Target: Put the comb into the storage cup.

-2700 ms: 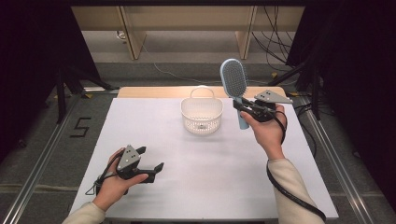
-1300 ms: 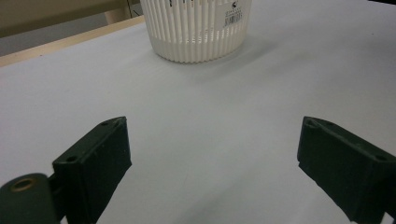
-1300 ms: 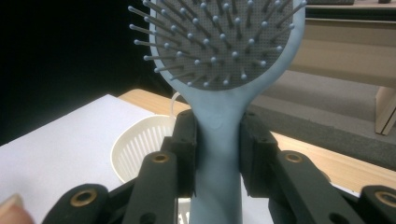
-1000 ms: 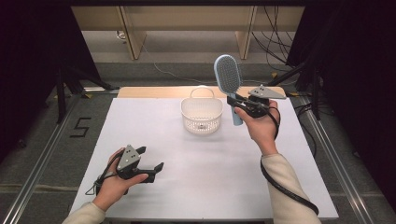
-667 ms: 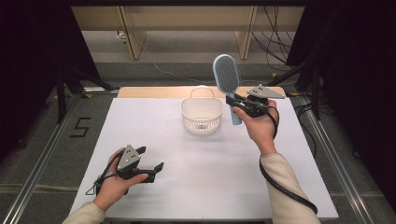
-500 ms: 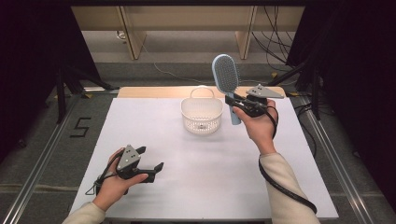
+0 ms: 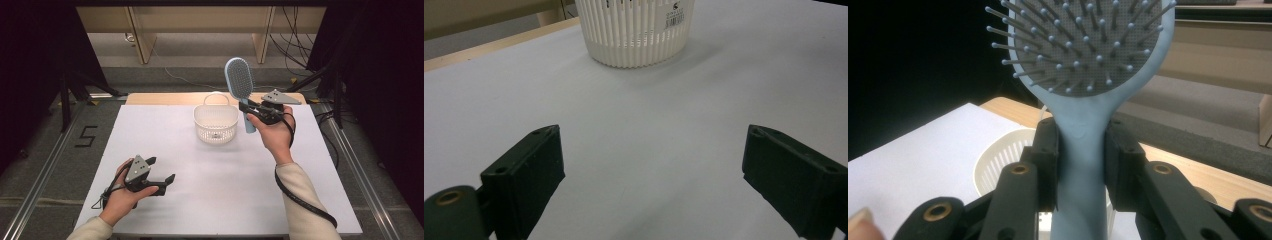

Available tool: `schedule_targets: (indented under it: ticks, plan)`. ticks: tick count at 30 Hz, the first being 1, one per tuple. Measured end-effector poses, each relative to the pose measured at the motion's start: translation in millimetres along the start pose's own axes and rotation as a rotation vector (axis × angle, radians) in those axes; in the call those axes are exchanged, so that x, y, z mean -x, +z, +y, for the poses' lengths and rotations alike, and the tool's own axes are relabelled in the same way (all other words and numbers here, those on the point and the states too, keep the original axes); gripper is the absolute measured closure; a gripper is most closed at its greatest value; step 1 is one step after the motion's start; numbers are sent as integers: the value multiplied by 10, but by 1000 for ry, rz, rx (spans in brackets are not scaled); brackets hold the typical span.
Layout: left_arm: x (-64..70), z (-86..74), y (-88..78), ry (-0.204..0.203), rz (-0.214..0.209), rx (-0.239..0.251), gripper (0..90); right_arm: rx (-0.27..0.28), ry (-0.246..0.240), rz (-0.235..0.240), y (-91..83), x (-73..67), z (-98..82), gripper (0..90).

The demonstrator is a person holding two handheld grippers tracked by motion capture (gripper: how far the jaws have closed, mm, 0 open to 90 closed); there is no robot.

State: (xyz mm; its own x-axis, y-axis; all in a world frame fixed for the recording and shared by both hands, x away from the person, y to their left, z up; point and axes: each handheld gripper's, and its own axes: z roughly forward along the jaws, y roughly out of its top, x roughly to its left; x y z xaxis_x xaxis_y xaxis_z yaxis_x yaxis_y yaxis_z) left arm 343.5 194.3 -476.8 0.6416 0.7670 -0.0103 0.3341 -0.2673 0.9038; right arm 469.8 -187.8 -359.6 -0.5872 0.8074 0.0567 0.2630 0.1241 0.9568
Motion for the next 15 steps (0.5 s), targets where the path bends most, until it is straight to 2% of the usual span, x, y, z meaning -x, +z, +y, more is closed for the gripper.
schedule_targets:
  ticks: [15]
  plan:
    - [1, 1, 0, 2, 0, 0, 92, 0, 0, 5, 45, -31, 12, 710]
